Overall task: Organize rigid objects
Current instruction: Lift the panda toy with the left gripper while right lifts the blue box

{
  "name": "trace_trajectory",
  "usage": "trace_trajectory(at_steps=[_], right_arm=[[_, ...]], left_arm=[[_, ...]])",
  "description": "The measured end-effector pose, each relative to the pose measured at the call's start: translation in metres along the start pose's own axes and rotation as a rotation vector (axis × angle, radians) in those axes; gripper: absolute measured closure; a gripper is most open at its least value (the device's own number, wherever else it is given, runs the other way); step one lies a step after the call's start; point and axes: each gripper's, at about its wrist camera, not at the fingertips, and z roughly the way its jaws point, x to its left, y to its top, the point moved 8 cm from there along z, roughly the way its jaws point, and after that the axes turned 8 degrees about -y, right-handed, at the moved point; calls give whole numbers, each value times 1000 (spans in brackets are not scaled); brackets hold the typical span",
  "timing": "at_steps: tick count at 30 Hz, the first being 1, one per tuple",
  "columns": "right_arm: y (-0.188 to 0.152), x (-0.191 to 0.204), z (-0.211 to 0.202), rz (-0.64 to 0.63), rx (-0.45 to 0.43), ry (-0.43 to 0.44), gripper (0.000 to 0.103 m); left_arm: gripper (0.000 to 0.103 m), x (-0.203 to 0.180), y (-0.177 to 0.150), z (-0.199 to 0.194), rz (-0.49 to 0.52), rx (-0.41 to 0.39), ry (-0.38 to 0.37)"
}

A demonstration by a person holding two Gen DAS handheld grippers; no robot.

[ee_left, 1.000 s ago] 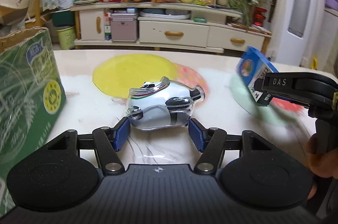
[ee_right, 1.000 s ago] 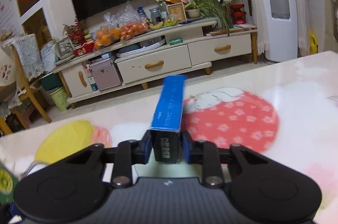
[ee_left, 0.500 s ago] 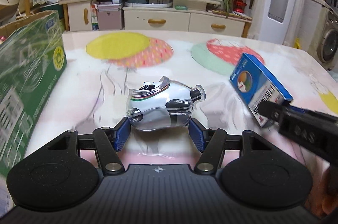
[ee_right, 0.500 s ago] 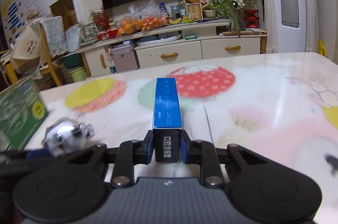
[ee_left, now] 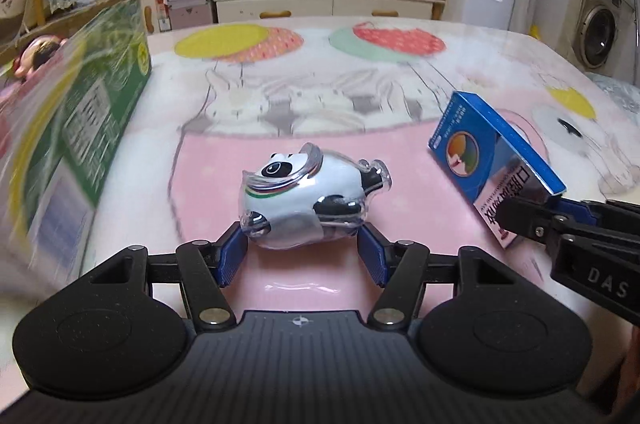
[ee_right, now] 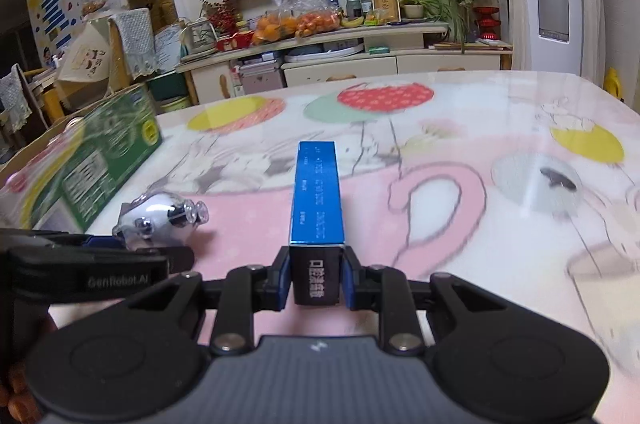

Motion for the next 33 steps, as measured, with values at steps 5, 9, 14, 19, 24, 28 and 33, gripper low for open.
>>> trace_trajectory(at_steps=[5,9,14,19,24,28,33], right_arm=[[-5,4,-8,1,-2,20,59],[0,9,-6,-17,-33,23,41],[2,5,-3,2,-44,17,40],[2,3,3,3,-30,19,40],[3,6,7,-1,-27,28,48],[1,9,9,-21,-8,37,75],[1,7,8,-17,-7,24,79]], left_arm=[[28,-2,-8,-8,38,12,-12],[11,-4,0,-13,69,-48,-57],[2,-5,9,-11,106,-105,-75],[3,-8,6,-1,152,-104,-53],[18,-6,1,5,146,-80,-42],[19,-7,0,1,140,-77,-32],[19,-6,5,-7,126,-85,-30]])
